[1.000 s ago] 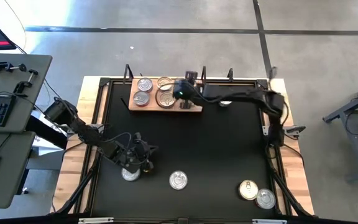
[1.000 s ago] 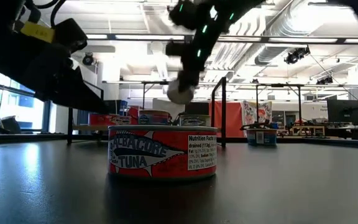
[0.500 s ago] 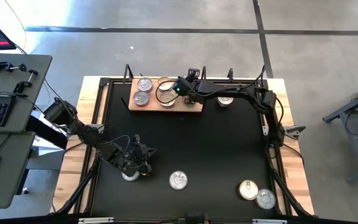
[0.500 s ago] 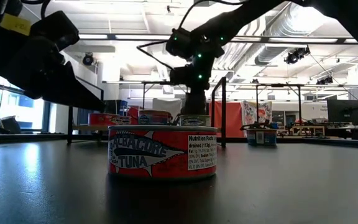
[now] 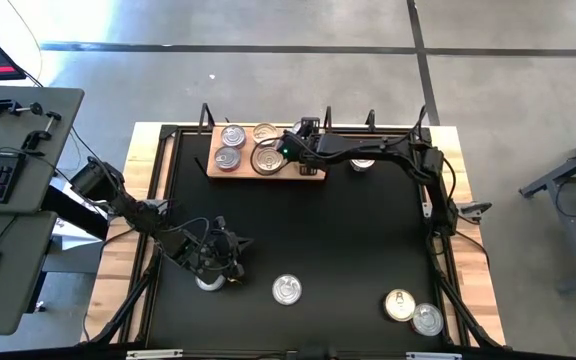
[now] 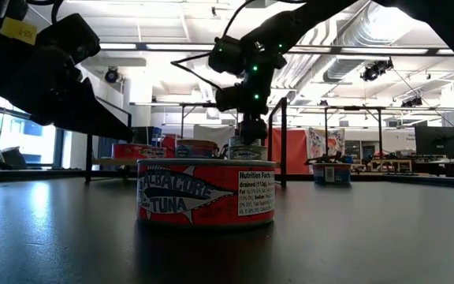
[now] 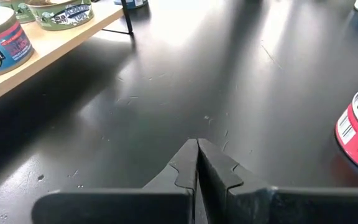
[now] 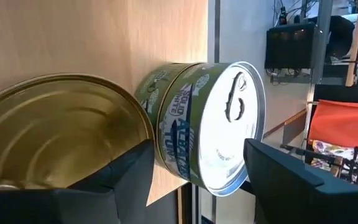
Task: Stack canned seafood by type on shelf
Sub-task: Stack the blue and pink tuna can on top of the blue and pink tuna can on the shelf
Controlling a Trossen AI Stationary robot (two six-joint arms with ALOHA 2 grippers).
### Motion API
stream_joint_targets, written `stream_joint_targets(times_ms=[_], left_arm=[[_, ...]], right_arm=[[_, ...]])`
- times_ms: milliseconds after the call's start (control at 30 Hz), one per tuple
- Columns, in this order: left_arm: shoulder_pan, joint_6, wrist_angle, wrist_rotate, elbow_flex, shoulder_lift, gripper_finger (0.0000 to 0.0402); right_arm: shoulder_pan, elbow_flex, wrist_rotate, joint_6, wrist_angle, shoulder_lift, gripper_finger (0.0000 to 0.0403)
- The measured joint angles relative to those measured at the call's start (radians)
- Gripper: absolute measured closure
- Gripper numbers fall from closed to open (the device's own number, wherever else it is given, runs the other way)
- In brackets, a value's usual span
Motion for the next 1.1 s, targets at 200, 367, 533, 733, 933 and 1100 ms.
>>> stream_joint_targets(times_ms=[200,367,533,733,933,1100], left_arm=[[0.0,0.0,0.0,0.0,0.0,0.0,0.04],[0.0,0.0,0.0,-0.001,0.0,0.0,0.04],[0.0,-0.001,0.0,-0.002,0.0,0.0,0.04],[-0.023,-0.007,-0.001,-0.005,0.0,0.0,0.04],[-0.047,-0.027,0.0,-0.013,0.0,0.0,0.04],[-0.04,-0.027,0.017,-0.016,0.0,0.0,0.04]], right_arm=[[0.036,0.0,-0.013,0.047,0.017,-0.043,0.0161],[0.103,0.0,-0.233,0.2,0.078,-0.112,0.0161],[0.207,-0.032,-0.441,0.316,0.154,-0.126,0.016],[0.374,-0.255,-0.352,0.452,0.27,-0.144,0.0168],[0.529,-0.523,-0.188,0.743,0.275,-0.298,0.0199],[0.662,-0.723,-0.165,0.981,0.297,-0.511,0.022]])
